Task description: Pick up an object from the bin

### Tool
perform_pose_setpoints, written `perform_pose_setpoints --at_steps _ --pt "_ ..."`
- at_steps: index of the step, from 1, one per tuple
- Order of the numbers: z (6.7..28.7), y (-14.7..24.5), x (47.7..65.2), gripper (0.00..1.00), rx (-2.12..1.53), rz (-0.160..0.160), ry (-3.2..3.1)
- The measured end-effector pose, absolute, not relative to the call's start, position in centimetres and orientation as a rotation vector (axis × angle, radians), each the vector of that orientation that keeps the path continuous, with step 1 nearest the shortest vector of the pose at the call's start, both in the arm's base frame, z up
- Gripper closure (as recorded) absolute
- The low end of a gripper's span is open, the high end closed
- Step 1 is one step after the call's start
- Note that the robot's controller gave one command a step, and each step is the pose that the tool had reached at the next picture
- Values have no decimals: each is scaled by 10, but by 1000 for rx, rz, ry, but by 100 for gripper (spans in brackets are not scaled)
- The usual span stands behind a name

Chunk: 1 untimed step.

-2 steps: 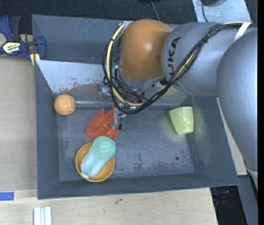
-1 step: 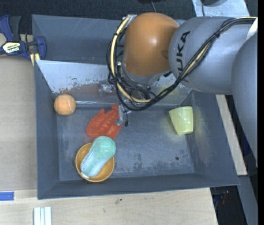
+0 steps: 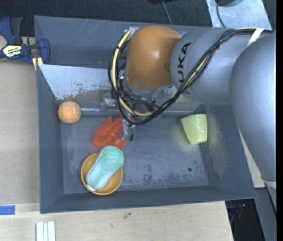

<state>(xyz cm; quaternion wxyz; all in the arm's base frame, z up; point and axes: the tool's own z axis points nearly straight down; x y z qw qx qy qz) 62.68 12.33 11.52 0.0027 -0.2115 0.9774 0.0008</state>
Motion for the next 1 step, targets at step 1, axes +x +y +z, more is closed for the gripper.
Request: perform_pose_setpoints --at_steps 1 --pt "71 132 627 0 -831 0 3013"
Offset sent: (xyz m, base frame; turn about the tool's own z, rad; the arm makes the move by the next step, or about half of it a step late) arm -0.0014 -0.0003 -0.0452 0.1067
